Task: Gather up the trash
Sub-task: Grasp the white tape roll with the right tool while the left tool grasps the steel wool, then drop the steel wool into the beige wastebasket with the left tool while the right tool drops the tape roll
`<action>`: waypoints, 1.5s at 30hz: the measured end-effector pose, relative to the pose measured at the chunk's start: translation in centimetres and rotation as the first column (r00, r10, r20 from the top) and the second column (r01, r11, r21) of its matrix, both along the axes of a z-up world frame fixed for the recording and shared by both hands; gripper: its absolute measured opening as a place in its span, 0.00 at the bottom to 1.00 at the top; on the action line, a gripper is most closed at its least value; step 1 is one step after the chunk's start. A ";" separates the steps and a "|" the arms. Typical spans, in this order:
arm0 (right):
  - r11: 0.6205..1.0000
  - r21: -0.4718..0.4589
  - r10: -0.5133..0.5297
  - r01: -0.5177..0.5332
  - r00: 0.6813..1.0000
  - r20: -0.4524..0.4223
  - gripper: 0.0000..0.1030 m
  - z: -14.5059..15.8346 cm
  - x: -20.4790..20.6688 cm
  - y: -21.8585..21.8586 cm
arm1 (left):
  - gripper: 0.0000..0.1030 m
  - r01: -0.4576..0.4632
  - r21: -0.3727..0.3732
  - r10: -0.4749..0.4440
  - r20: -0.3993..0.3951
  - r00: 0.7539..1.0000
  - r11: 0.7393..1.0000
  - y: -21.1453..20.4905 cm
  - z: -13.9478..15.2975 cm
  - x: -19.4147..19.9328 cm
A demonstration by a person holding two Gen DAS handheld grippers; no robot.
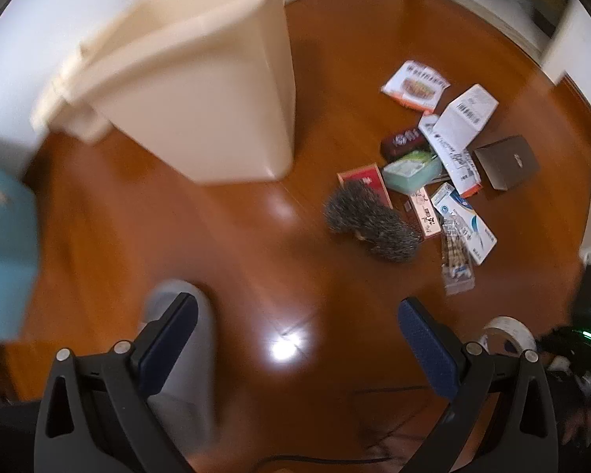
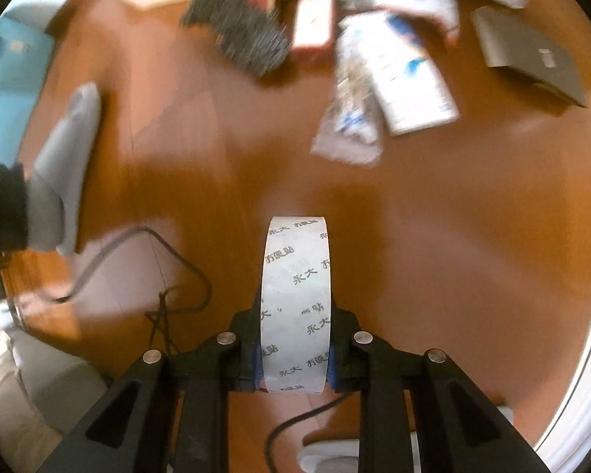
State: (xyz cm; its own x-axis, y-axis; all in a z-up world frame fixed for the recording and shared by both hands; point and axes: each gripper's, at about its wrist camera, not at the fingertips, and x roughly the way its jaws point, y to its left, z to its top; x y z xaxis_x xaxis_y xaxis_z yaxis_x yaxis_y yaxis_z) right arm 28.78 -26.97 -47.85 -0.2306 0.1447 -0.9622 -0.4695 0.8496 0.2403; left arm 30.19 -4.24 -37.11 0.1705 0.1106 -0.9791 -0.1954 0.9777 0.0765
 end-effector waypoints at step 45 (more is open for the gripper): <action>0.957 0.170 -0.268 0.233 0.938 0.221 0.24 10.0 7.8 -4.4 | 0.15 0.003 -0.207 0.093 0.454 0.886 0.978 2.2 14.6 8.6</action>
